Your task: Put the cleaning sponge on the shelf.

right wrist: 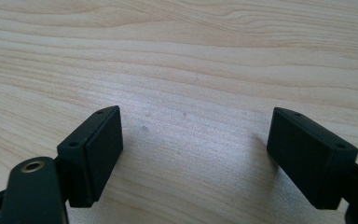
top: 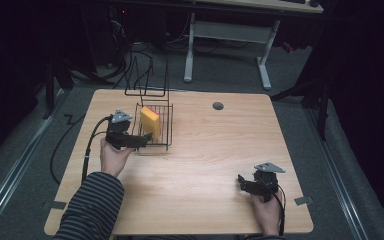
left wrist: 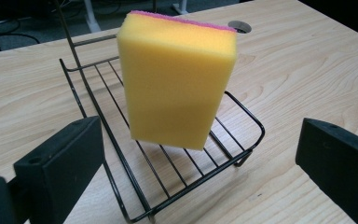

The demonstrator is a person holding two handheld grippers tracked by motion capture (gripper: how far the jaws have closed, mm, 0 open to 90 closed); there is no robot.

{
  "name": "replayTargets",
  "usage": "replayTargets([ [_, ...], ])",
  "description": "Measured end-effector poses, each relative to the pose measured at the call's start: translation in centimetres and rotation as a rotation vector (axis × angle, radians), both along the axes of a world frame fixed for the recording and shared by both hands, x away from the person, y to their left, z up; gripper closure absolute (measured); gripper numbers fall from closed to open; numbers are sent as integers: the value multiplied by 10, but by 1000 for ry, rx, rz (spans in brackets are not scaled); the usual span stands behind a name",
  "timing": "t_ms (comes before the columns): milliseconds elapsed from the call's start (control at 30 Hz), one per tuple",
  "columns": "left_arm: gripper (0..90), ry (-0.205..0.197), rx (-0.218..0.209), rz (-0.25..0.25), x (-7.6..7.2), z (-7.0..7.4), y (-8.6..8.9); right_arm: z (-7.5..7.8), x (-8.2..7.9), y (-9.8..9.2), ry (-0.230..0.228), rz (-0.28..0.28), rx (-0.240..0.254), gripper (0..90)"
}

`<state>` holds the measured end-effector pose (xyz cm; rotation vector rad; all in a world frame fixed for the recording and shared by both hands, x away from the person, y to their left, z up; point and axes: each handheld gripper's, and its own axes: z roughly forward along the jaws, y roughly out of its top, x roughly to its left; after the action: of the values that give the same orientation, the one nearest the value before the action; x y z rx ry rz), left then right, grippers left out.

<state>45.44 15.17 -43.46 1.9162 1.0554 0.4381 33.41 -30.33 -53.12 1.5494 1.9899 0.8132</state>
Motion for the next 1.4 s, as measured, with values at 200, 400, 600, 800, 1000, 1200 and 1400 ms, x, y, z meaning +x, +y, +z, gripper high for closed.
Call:
replayTargets([
  [200,24,-2,-13,8,-7,3,9,0,0,0,0,0,0,185],
  [400,29,-6,-28,14,-15,4,16,0,0,0,0,0,0,184],
  [600,32,-7,-45,28,-23,3,26,0,0,0,0,0,-1,185],
  [800,34,-5,-57,44,-31,2,39,0,0,0,0,0,0,185],
  [1000,38,-10,-67,58,-38,-1,47,0,0,0,0,0,0,185],
  [1200,39,4,-77,66,-45,-9,54,0,0,0,0,0,0,184],
  [1400,44,10,-90,77,-51,-14,60,0,0,0,1,-1,0,185],
])
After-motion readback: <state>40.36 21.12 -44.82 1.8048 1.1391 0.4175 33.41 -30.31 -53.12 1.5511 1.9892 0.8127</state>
